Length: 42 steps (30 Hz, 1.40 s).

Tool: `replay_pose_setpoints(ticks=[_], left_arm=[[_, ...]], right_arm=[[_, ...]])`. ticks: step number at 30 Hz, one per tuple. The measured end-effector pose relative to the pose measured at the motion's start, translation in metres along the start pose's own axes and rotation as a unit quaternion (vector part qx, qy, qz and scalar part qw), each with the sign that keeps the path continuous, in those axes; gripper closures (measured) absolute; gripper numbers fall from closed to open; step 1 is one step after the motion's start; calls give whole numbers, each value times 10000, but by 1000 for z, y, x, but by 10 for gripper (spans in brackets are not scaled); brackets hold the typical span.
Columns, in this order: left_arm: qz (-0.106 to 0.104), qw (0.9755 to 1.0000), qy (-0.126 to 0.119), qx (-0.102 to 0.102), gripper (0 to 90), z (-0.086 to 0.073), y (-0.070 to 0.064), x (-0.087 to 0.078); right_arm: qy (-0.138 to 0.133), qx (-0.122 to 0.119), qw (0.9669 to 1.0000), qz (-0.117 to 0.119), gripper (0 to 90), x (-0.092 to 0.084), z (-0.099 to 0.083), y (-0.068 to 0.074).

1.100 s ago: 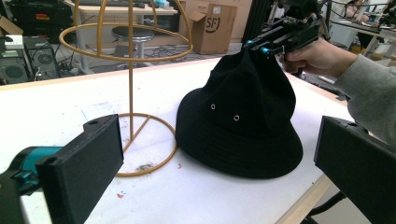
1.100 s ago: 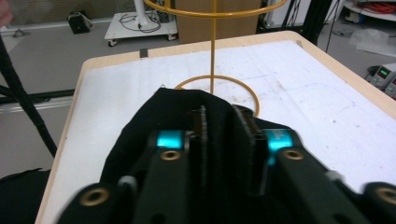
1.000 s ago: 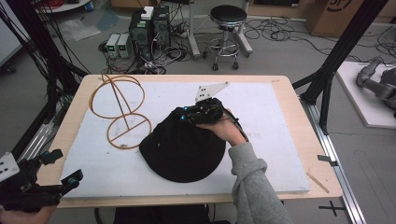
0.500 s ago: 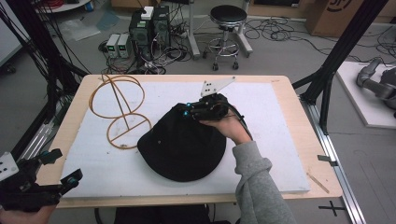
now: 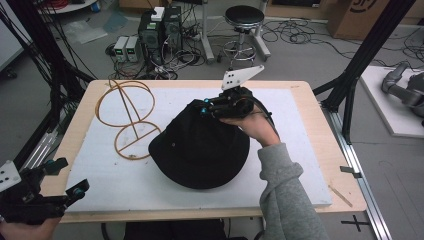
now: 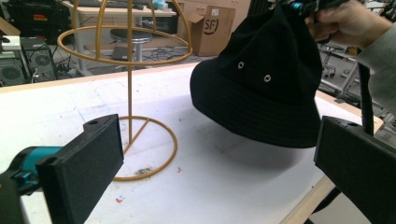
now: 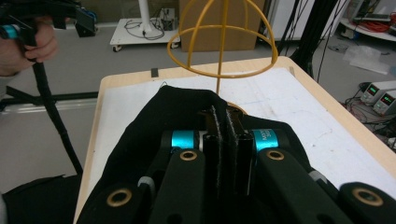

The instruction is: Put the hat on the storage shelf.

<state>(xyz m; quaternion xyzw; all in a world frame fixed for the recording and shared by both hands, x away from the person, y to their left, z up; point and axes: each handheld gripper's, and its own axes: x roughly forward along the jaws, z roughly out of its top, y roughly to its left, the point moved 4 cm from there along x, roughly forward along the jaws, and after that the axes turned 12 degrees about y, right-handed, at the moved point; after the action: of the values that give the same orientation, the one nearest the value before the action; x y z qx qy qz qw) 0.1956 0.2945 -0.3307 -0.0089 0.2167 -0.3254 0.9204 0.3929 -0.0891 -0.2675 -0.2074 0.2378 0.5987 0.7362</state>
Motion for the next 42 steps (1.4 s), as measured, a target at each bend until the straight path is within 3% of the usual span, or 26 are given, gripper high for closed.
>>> replay_pose_setpoints(ticks=[19, 23, 27, 42], left_arm=[[-54, 10000, -5, -30, 17, 0, 2, 2], [-59, 10000, -11, -40, 17, 0, 3, 2], [-65, 10000, -12, -38, 17, 1, 3, 3], [-147, 9999, -20, 9, 17, 4, -1, 5]], right_arm=[[-8, -268, 9995, -164, 876, -57, 51, 13], [-181, -313, 9992, -176, 876, -74, 70, 14], [-248, -317, 9990, -189, 875, -79, 82, 14], [-325, -641, 9974, -105, 875, -59, 145, 14]])
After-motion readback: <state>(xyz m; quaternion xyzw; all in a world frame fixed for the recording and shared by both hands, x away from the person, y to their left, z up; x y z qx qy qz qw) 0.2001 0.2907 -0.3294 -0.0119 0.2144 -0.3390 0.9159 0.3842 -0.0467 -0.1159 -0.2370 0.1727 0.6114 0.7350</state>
